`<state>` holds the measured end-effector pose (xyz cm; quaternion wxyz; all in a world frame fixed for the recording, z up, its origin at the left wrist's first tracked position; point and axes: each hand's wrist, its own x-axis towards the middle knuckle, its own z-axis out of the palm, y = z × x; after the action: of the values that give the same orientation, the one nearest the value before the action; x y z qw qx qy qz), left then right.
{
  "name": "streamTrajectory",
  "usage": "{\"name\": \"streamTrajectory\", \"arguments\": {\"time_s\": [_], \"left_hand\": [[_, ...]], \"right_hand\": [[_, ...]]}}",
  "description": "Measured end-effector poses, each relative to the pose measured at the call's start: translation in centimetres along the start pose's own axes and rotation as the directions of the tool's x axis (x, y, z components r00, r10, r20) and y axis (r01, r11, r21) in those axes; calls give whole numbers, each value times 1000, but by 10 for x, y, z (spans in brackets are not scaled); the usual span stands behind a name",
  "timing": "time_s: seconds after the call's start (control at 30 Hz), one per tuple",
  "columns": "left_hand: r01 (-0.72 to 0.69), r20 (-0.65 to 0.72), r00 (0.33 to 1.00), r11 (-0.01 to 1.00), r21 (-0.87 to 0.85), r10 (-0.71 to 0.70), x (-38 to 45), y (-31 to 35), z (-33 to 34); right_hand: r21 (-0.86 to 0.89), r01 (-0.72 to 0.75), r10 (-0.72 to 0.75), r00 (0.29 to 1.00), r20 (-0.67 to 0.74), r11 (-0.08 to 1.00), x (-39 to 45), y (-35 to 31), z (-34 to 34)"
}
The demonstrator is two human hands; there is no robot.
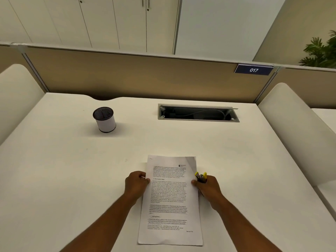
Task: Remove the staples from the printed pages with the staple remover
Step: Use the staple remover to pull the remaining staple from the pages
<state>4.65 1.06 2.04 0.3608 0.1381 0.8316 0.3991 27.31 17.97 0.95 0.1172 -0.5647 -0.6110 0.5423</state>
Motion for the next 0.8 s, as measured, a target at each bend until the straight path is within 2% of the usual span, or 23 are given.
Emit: {"name": "streamTrajectory", "arguments": {"time_s": [0.13, 0.27, 0.43, 0.57, 0.67, 0.8], "left_hand": [[3, -37, 999, 999, 49, -1, 0, -2, 2], [2, -55, 998, 999, 43, 0, 0, -4, 4], [-10, -55, 998, 999, 44, 12, 2, -3, 5], [8, -51, 999, 1000, 19, -7, 4, -4, 5], [21, -38, 999, 1000, -8, -21, 6, -7, 5], [-18, -20, 1000, 1000, -8, 18, 4, -14, 10]], "right_hand": [[-36, -14, 13, 999, -35, 999, 3, 0, 4], [-151, 9, -25, 994, -107, 989, 3, -1, 10], [-185, 70, -98, 984, -147, 980, 5, -15, 16], [-188, 222, -242, 966, -89, 957, 8, -26, 22], [-269, 318, -328, 945, 10, 909, 10, -42, 36], [-249, 451, -421, 892, 166, 857, 9, -76, 71]]}}
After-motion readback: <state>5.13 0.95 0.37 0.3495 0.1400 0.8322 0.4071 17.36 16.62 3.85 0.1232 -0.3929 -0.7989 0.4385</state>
